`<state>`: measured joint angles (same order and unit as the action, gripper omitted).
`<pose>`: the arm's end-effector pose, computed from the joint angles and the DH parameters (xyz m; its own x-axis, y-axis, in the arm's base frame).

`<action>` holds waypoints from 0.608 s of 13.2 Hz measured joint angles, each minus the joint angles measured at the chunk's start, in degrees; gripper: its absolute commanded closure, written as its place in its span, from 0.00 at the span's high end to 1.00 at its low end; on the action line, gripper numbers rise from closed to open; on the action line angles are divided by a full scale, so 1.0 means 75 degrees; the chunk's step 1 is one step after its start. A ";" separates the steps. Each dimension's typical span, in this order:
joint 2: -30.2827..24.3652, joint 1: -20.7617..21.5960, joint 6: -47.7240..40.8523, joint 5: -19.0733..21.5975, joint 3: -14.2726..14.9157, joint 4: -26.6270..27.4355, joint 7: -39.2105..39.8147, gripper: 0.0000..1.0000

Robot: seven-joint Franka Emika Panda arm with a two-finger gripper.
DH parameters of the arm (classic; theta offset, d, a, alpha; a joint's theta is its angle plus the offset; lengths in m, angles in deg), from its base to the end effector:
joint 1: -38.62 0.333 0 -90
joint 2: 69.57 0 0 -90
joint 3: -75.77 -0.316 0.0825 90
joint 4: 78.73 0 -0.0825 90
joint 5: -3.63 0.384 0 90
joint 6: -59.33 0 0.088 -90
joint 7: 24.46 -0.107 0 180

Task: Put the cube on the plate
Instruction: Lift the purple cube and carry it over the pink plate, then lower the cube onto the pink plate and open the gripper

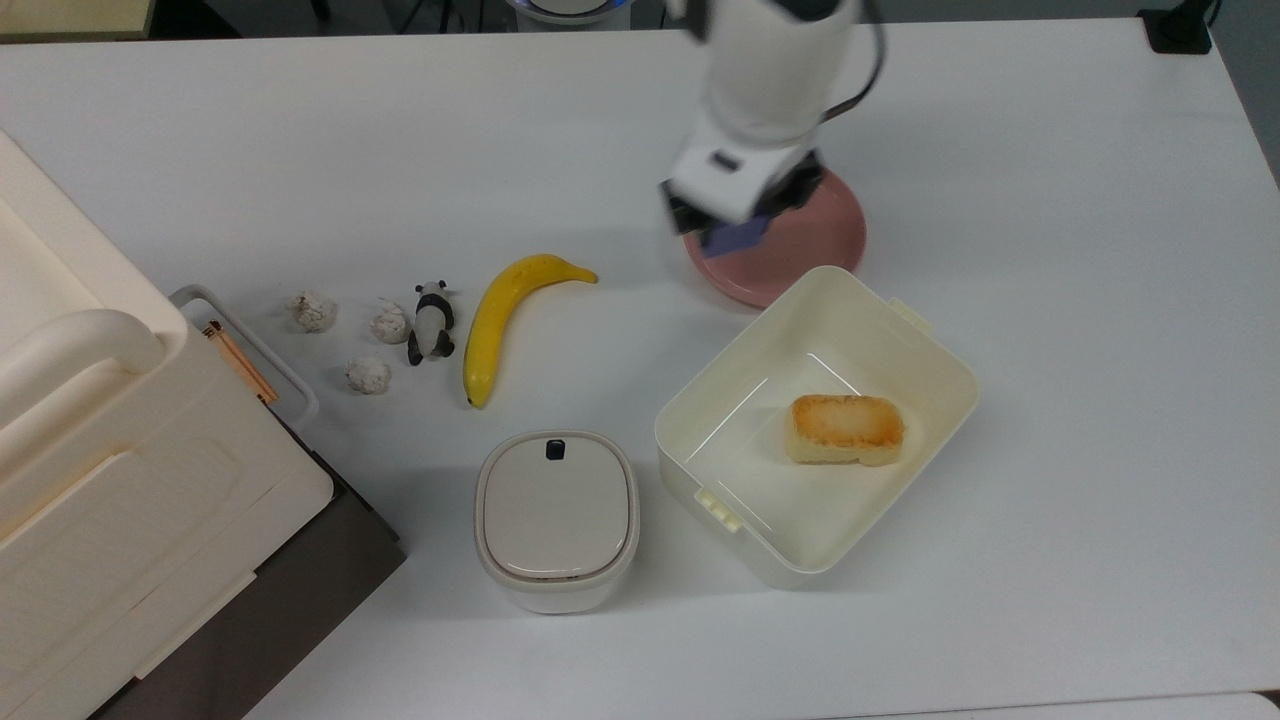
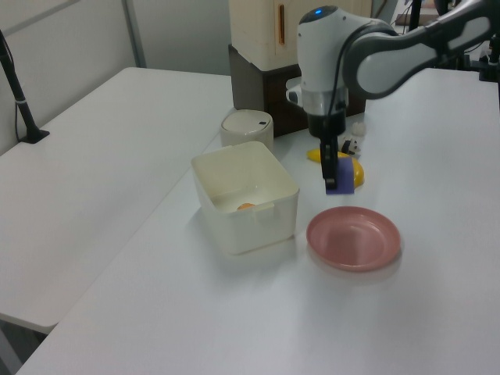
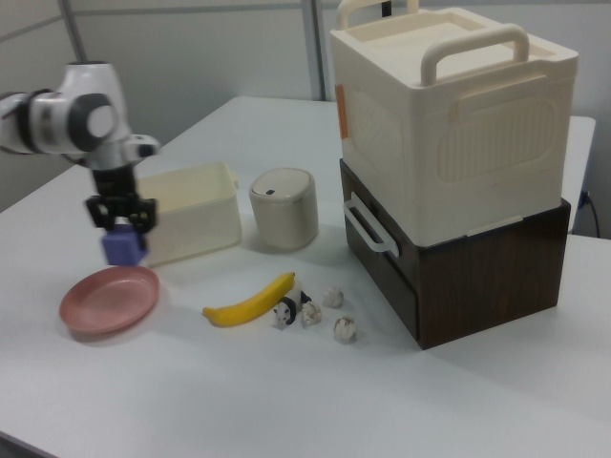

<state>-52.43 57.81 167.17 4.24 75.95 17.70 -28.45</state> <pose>0.5989 0.2074 0.4175 0.9619 0.2544 -0.1002 0.2555 -0.9668 -0.0019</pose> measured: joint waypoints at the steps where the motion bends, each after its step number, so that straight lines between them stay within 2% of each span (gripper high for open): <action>1: -0.0008 0.0412 -0.0021 0.0001 -0.0032 0.0045 -0.0434 0.21; 4: 0.0131 0.1215 -0.0022 0.0001 -0.0043 0.0300 -0.1214 0.22; 6: 0.0301 0.1280 0.0142 0.0000 -0.0026 0.0339 -0.1417 0.24; 7: 0.0358 0.1245 0.0321 0.0000 0.0019 0.0343 -0.1453 0.30; 8: 0.0403 0.1170 0.0452 0.0000 0.0084 0.0346 -0.1454 0.63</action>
<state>-49.41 66.59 170.56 4.24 76.58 20.30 -39.35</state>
